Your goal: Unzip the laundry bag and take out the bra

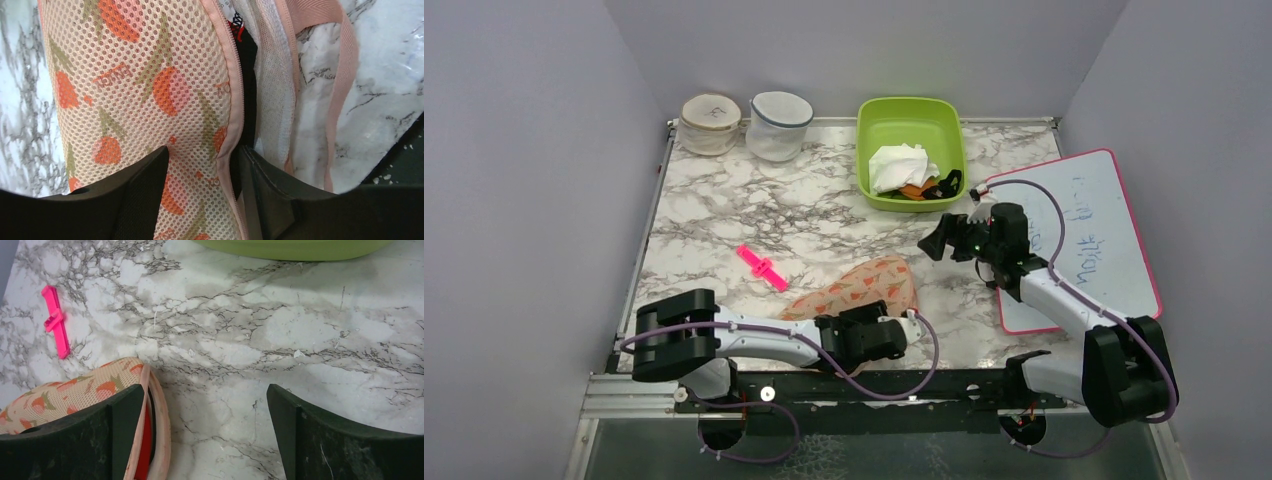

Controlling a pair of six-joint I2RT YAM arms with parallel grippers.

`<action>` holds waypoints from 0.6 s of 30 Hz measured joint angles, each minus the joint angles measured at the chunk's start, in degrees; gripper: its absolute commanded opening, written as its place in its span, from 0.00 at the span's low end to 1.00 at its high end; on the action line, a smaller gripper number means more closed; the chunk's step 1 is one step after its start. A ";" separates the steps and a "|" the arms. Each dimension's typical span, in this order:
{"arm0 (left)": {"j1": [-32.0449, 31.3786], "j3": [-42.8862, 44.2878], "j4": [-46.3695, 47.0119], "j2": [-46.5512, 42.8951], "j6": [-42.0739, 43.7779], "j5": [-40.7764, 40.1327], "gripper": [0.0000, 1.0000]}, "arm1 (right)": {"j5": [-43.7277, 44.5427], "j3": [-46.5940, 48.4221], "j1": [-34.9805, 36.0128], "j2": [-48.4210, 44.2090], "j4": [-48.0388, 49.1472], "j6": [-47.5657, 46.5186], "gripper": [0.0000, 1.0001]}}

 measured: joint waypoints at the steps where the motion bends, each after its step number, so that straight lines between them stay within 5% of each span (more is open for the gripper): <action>1: -0.28 0.24 -0.17 0.57 -0.07 -1.07 0.45 | -0.04 -0.07 0.00 0.00 0.02 -0.02 0.91; 4: -1.40 0.39 -0.22 1.55 -0.28 -4.09 0.49 | -0.31 -0.31 0.00 -0.09 0.20 -0.02 0.91; 7: -3.21 0.39 -0.42 3.21 -1.07 -6.62 0.31 | -0.70 -0.81 0.00 -0.44 0.63 0.00 0.91; 18: -3.72 2.86 -2.14 3.21 -3.87 -9.11 0.00 | -2.71 -1.42 0.00 -0.55 2.01 0.15 0.89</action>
